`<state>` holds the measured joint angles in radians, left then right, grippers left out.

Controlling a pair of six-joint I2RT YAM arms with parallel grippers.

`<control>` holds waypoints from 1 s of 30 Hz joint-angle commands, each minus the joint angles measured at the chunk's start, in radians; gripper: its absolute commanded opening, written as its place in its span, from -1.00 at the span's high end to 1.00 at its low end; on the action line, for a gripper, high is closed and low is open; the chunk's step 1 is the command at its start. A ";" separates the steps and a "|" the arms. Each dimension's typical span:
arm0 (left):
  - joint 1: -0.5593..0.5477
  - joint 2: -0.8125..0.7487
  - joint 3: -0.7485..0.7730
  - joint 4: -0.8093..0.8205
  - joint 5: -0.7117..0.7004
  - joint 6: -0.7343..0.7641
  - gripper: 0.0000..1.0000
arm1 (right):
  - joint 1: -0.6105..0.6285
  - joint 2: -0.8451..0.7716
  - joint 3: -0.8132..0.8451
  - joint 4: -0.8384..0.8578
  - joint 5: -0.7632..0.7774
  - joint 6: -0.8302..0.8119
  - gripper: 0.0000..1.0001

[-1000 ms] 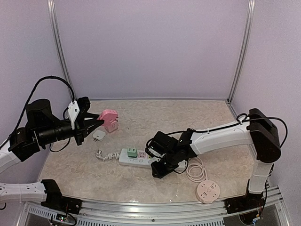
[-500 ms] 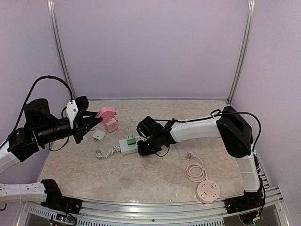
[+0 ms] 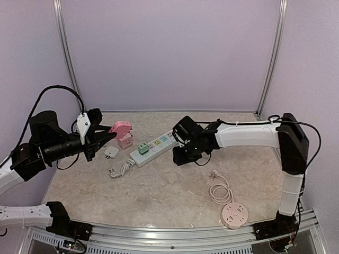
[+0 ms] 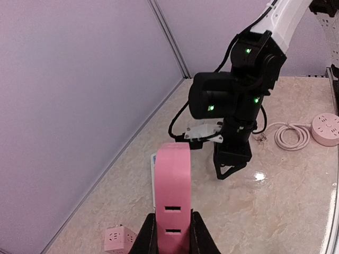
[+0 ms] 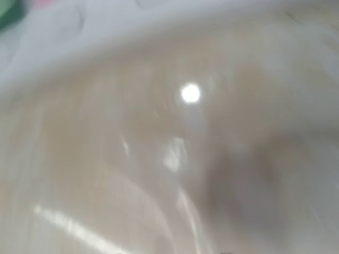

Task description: Insert the plug

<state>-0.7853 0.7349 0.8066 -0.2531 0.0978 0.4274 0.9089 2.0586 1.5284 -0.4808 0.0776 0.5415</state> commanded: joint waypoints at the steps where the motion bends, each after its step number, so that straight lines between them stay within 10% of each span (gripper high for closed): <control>1: -0.007 0.001 -0.032 0.043 0.009 -0.004 1.00 | 0.019 -0.395 -0.277 -0.111 0.086 0.130 0.11; 12: -0.053 0.030 -0.060 0.040 0.027 -0.035 1.00 | 0.019 -0.786 -0.806 -0.124 0.116 0.444 -0.12; 30: -0.045 0.035 -0.033 0.025 0.007 -0.012 1.00 | 0.016 -0.238 -0.576 0.117 0.004 0.345 0.78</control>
<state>-0.8330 0.7708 0.7544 -0.2337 0.1108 0.4019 0.9199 1.6108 0.8806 -0.7013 0.2268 0.9047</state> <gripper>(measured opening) 0.136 0.137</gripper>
